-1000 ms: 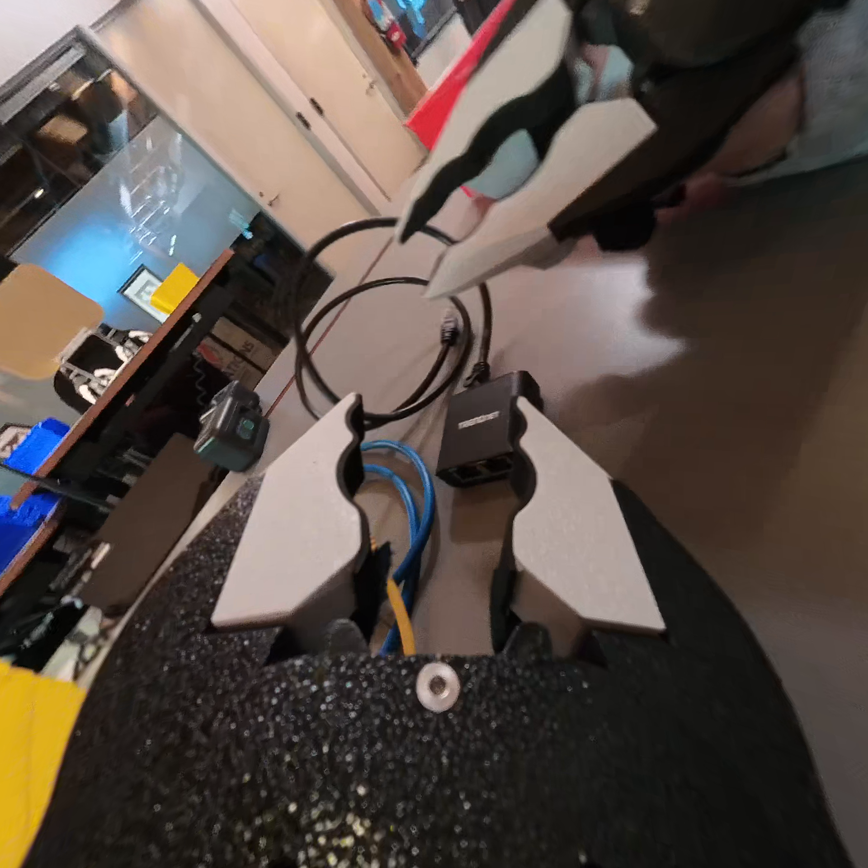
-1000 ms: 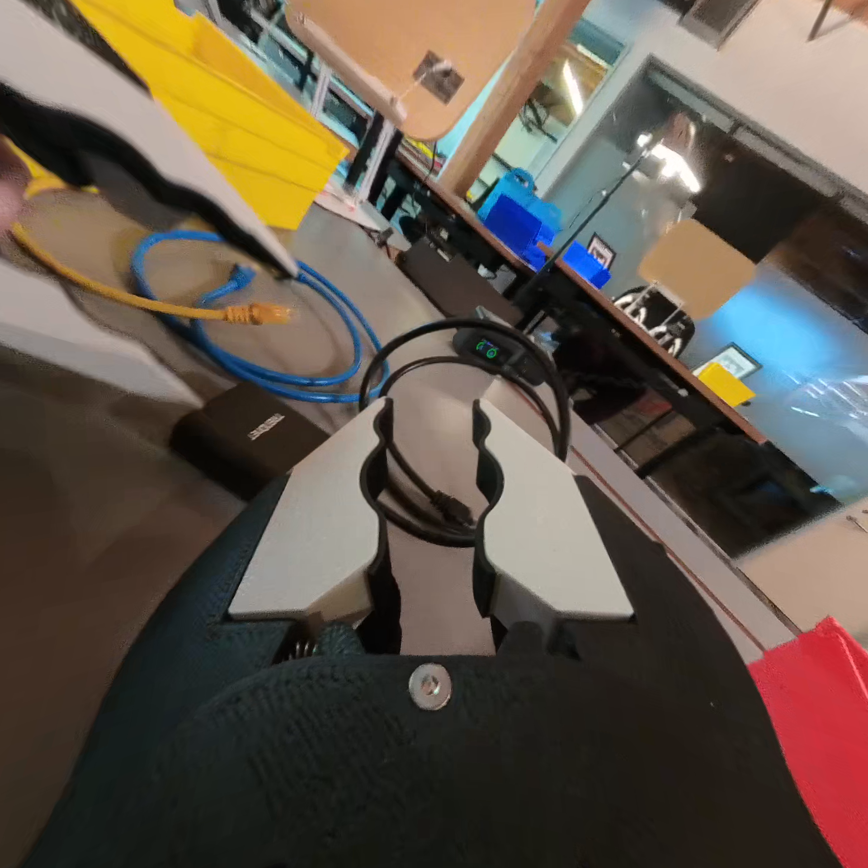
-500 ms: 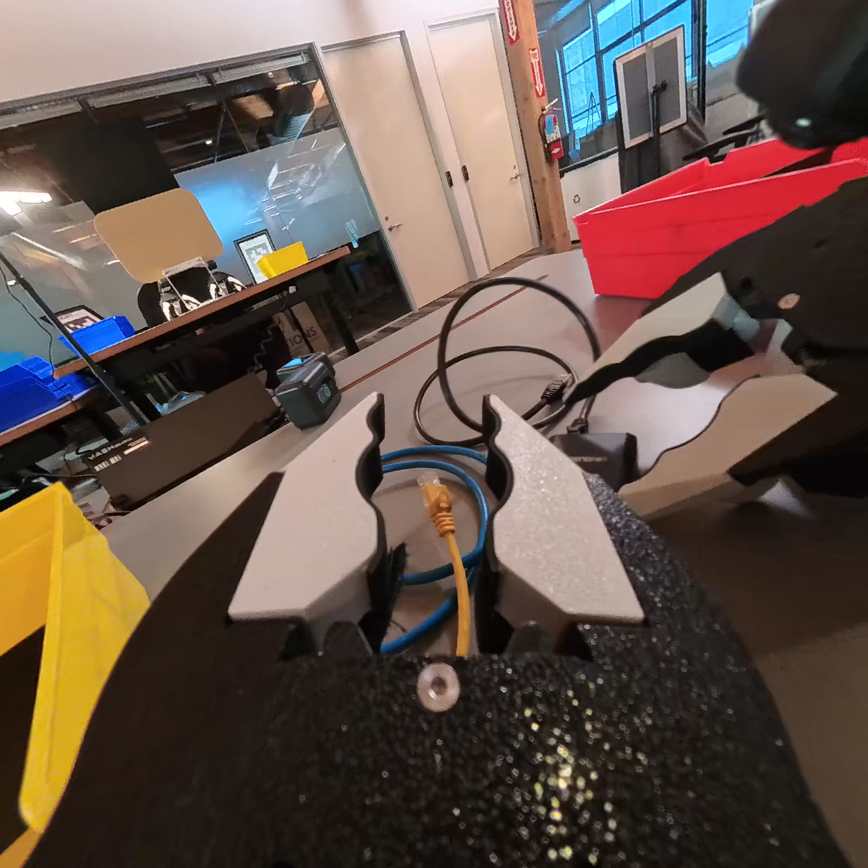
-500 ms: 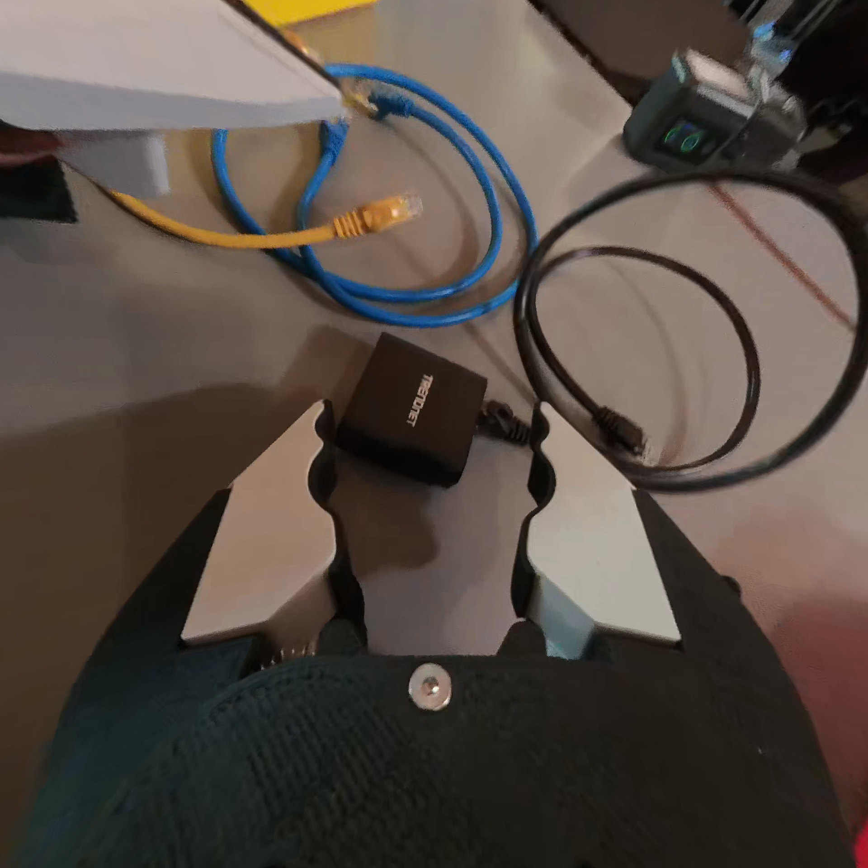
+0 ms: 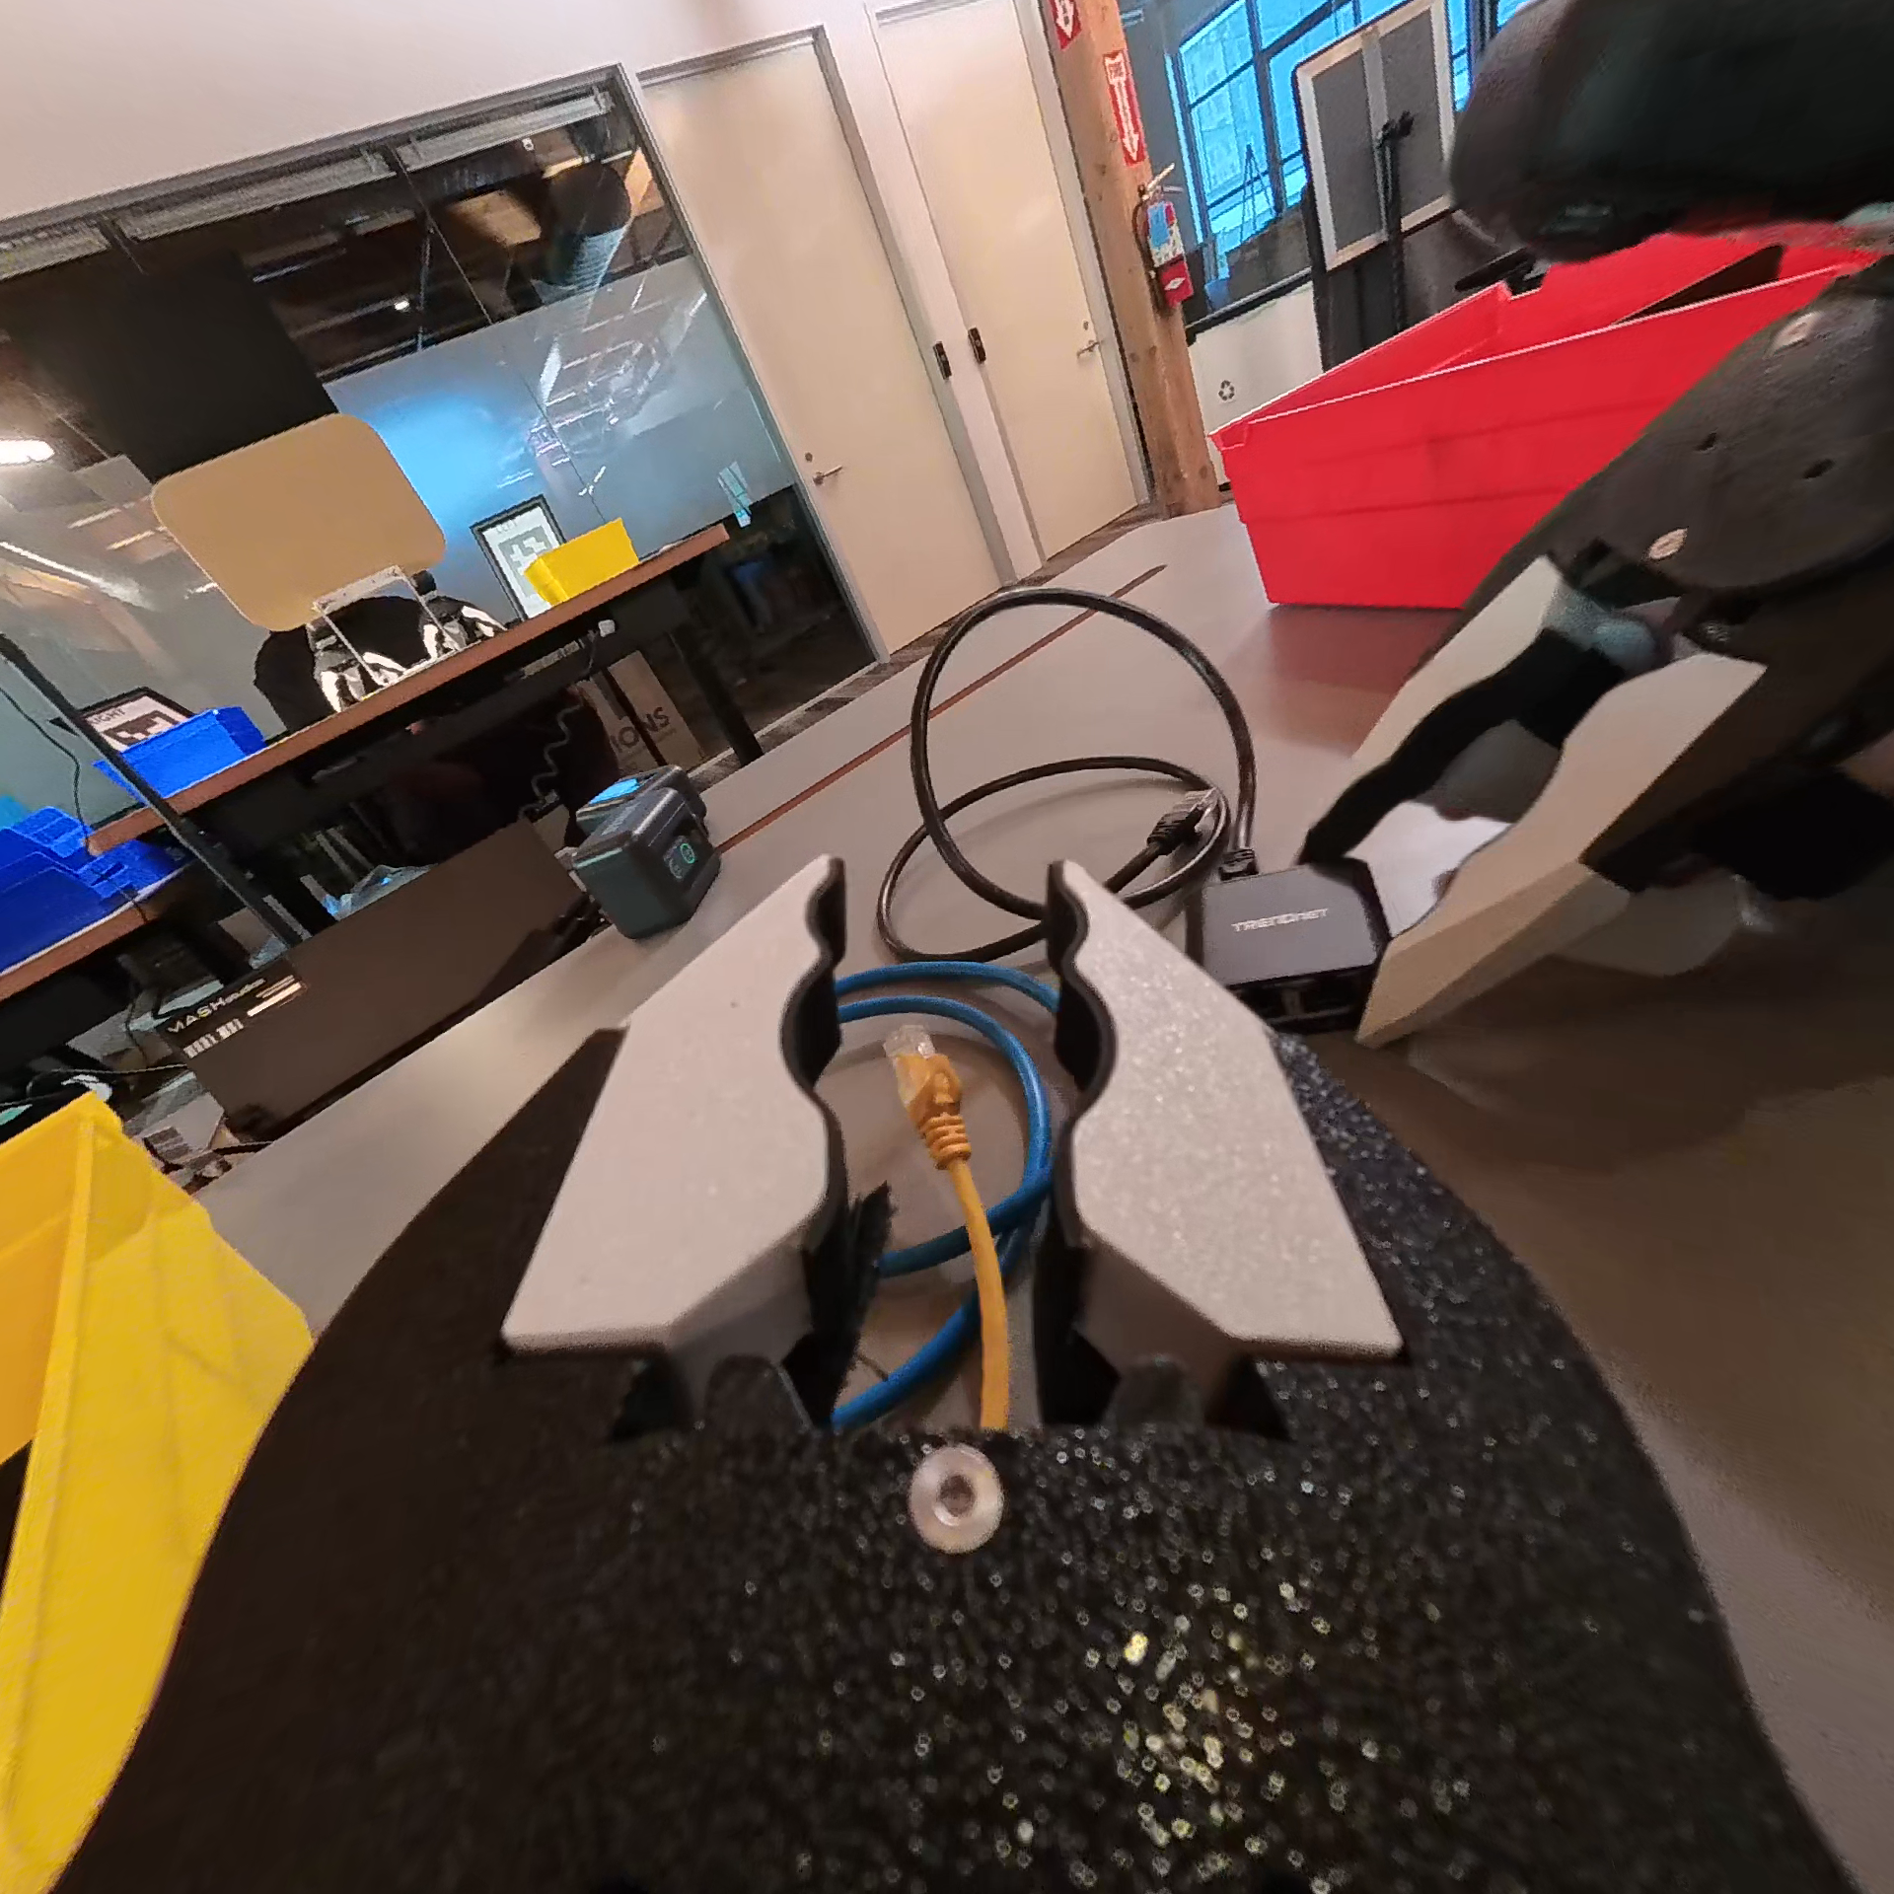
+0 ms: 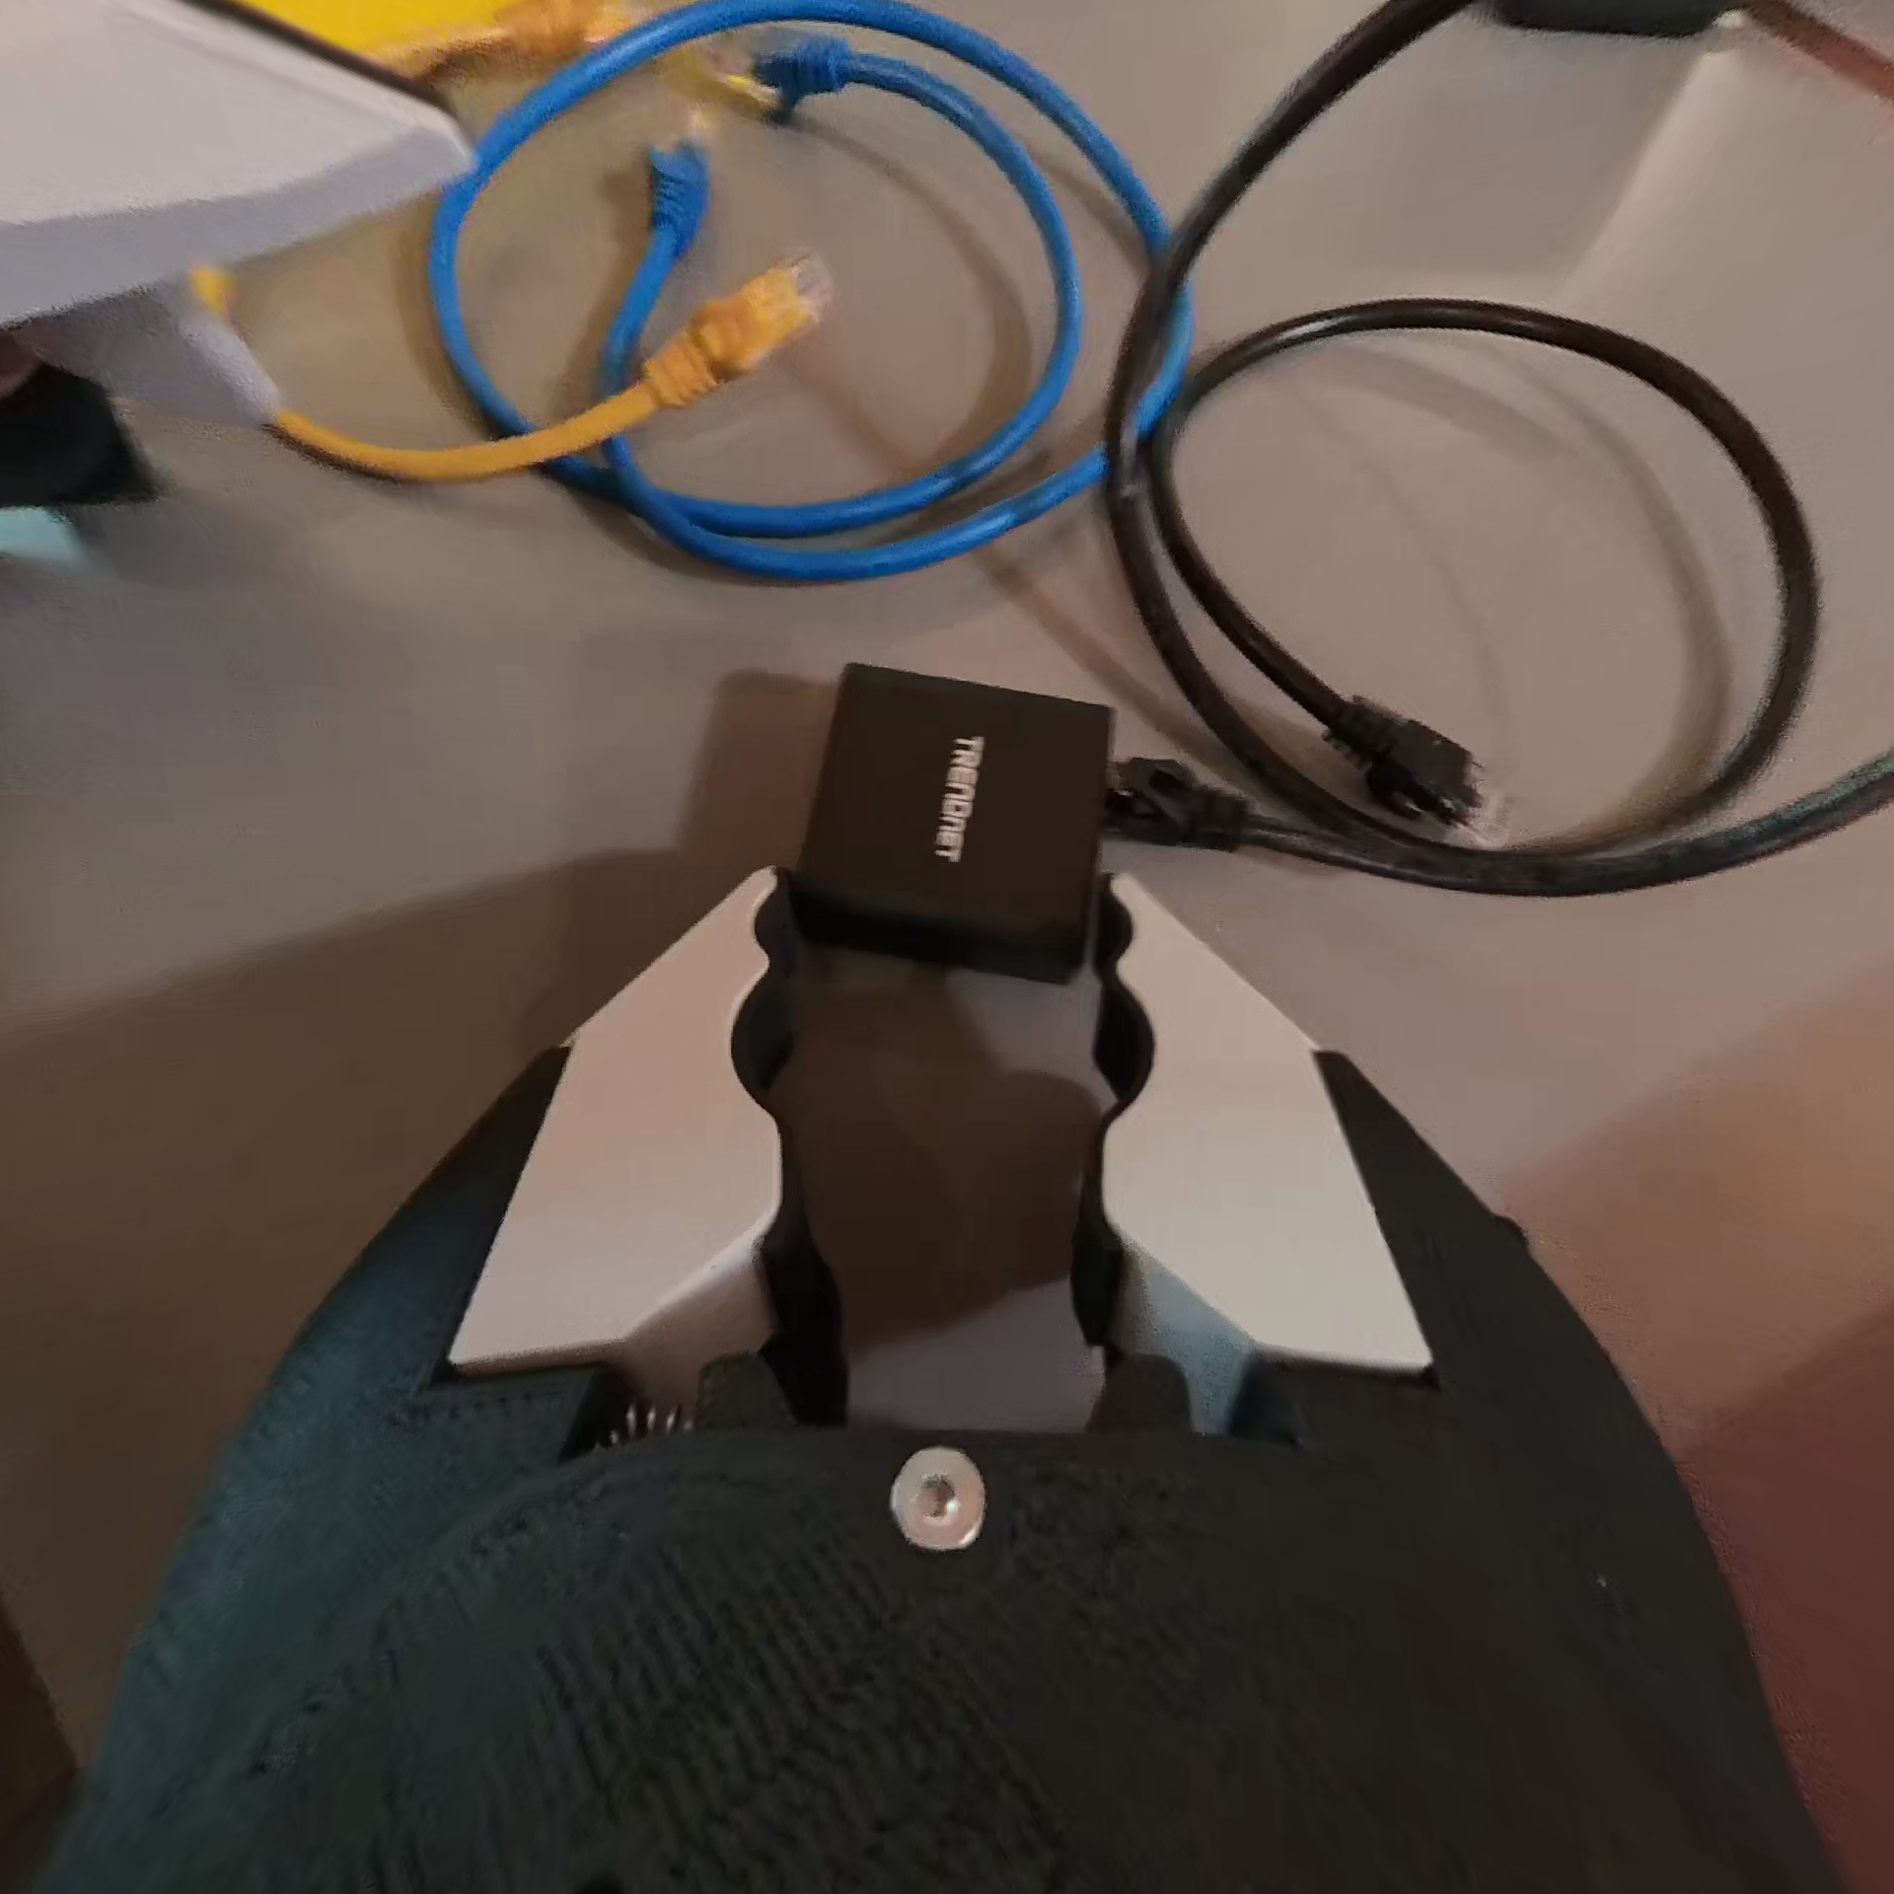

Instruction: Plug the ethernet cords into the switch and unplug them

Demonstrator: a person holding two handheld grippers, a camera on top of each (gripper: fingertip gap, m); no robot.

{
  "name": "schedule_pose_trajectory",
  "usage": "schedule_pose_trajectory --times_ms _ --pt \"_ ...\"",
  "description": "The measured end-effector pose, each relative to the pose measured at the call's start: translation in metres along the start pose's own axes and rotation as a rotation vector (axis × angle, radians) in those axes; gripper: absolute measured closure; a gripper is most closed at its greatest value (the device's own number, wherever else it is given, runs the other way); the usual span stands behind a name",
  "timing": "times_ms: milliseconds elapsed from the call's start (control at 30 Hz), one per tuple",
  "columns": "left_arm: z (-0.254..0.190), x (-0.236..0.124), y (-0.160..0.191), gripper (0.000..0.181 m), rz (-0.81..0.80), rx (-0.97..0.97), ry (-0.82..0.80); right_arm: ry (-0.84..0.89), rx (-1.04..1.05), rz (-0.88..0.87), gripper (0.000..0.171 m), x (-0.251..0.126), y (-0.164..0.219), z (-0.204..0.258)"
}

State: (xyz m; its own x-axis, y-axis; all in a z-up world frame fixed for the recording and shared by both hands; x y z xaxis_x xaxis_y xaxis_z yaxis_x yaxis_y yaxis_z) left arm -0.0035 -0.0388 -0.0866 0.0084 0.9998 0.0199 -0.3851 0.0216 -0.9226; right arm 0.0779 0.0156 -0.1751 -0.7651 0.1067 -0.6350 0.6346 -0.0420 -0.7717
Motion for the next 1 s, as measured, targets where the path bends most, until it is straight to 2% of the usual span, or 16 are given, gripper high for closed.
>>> schedule_pose_trajectory --times_ms 133,267,433,533,600,733,833,867,933,1000 --pt "-0.015 -0.002 -0.008 0.128 -0.052 0.005 0.093 -0.090 0.013 -0.014 0.114 -0.001 -0.004 0.001" --pt "-0.041 -0.006 -0.022 0.106 -0.130 0.048 0.239 -0.437 0.200 -0.135 0.115 -0.031 -0.028 0.016" --pt "-0.072 -0.007 -0.035 0.105 -0.200 0.159 0.341 -0.939 0.414 -0.216 0.115 -0.088 -0.053 0.032" --pt "-0.085 -0.003 -0.044 0.109 -0.230 0.180 0.373 -1.106 0.458 -0.177 0.115 -0.104 -0.052 0.041" --pt "-0.093 -0.001 -0.049 0.122 -0.252 0.180 0.389 -1.177 0.458 -0.124 0.115 -0.108 -0.046 0.048" --pt "-0.114 -0.004 -0.046 0.145 -0.253 0.203 0.474 -1.227 0.456 -0.041 0.115 -0.109 -0.035 0.050" --pt "-0.122 -0.004 -0.041 0.154 -0.219 0.197 0.536 -1.203 0.431 -0.012 0.115 -0.106 -0.029 0.050" --pt "-0.125 -0.003 -0.036 0.158 -0.187 0.198 0.555 -1.171 0.418 -0.006 0.114 -0.104 -0.028 0.048" --pt "-0.123 0.005 -0.030 0.159 -0.145 0.241 0.493 -1.082 0.360 0.005 0.117 -0.103 -0.029 0.038" --pt "-0.122 0.010 -0.023 0.159 -0.108 0.280 0.454 -0.912 0.264 -0.014 0.118 -0.103 -0.036 0.014"
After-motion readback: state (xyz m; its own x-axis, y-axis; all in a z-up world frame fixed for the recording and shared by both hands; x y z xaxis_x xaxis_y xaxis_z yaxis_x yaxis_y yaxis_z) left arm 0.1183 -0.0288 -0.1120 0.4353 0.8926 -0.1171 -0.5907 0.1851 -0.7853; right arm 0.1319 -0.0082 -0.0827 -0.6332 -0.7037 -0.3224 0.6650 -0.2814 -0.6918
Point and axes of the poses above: each gripper's, where its closed fingertips meet, x out along the fingers, y out of its underside, z = x × y across the jaws, the point moved 1 cm from there along -x, back along the fingers, and after that the axes turned 2 degrees about -y, right-handed, at the moved point
